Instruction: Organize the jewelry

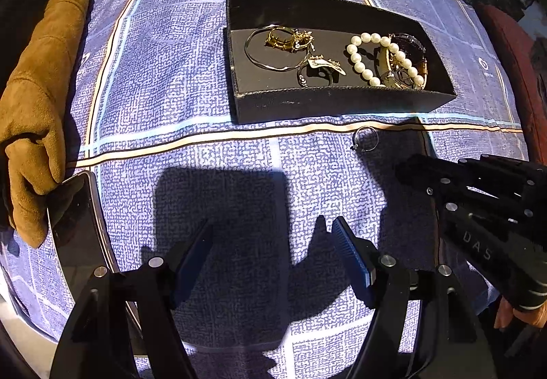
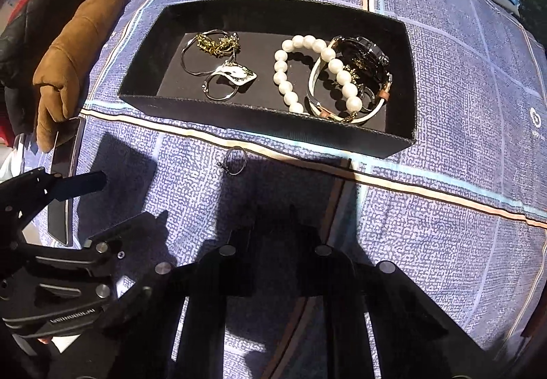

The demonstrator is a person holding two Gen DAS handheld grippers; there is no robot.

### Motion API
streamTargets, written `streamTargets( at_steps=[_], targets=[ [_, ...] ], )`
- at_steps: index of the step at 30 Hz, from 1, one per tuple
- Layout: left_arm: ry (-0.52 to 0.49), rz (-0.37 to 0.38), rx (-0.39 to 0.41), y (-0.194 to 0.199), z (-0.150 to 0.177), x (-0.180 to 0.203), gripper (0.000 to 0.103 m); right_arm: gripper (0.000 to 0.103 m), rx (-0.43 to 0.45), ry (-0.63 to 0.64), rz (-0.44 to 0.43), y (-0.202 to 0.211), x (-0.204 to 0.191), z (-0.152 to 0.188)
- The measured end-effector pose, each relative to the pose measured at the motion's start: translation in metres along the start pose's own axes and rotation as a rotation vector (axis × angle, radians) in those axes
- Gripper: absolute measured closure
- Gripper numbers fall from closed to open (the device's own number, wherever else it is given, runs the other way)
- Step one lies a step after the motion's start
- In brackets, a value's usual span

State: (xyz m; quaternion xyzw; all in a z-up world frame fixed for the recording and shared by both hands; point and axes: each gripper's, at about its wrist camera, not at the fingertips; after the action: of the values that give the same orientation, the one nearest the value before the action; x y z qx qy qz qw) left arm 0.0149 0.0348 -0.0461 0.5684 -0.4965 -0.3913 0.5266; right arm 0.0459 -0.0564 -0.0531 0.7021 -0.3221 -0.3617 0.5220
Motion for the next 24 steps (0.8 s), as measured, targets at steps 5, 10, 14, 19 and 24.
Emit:
streamTargets(
  at_steps=[5, 10, 14, 19, 24],
  targets=[
    [0.018, -0.017, -0.002, 0.000, -0.002, -0.009, 0.033, 0.058, 0.023, 0.019, 0.013, -0.002, -0.012, -0.021],
    [0.065, -0.022, -0.015, 0.002, 0.005, -0.027, 0.033, 0.063, 0.015, 0.064, 0.035, -0.012, -0.027, -0.034],
    [0.074, -0.022, -0.014, 0.004, 0.008, -0.033, 0.033, 0.080, -0.008, 0.111, 0.081, -0.020, -0.035, -0.037],
    [0.059, -0.007, -0.010, 0.008, 0.012, -0.034, 0.033, 0.080, 0.008, 0.064, 0.045, -0.008, -0.017, -0.018],
    [0.024, 0.011, -0.012, -0.003, 0.002, -0.006, 0.033, 0.080, 0.009, 0.010, 0.022, 0.003, 0.005, 0.009]
  ],
)
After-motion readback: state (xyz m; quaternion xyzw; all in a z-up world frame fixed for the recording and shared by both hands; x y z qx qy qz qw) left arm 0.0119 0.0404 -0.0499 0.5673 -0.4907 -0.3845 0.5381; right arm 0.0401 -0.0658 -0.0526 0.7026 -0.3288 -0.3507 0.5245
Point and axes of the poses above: each gripper's, at about its wrist camera, not at the fingertips, and y roughly against the way its jaws point, x to its right, z to its underside, and after that the axes turned 5 degrees about y, right-handed
